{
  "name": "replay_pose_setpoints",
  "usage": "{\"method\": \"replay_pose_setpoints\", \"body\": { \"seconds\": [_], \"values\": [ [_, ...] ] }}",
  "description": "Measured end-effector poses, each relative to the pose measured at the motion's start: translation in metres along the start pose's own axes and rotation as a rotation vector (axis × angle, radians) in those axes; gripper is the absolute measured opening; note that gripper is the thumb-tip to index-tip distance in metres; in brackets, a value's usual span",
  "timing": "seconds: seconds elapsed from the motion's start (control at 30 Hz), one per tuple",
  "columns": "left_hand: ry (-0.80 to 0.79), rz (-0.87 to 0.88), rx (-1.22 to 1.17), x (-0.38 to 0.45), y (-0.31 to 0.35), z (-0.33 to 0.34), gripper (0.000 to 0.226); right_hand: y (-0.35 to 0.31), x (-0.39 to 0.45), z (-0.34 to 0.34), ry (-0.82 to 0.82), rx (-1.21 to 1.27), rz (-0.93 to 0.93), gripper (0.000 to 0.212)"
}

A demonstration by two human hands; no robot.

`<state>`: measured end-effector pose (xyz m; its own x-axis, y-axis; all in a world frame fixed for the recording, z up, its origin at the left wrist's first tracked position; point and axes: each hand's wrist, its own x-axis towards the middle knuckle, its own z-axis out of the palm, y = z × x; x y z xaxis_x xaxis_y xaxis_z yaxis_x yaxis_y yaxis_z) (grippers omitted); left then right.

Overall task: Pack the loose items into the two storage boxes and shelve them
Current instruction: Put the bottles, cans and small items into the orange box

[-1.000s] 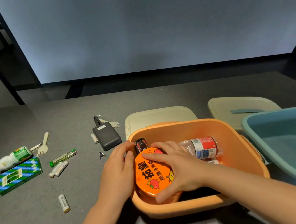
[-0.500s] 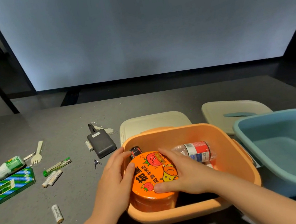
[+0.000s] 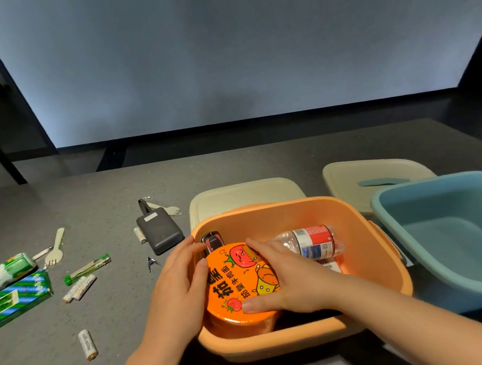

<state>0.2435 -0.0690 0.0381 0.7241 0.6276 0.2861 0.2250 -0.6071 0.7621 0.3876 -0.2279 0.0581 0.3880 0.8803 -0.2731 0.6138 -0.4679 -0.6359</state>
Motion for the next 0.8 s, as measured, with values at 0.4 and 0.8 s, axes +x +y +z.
{"method": "replay_pose_setpoints", "body": {
  "seconds": [0.4,0.8],
  "values": [
    [0.081,-0.136,0.048,-0.003,0.009,-0.025,0.028,-0.021,0.014,-0.030,0.082,-0.176,-0.088,0.100],
    [0.213,-0.315,0.087,-0.018,-0.081,-0.096,0.027,-0.113,0.111,-0.005,0.188,-0.232,-0.177,0.058]
  ]
}}
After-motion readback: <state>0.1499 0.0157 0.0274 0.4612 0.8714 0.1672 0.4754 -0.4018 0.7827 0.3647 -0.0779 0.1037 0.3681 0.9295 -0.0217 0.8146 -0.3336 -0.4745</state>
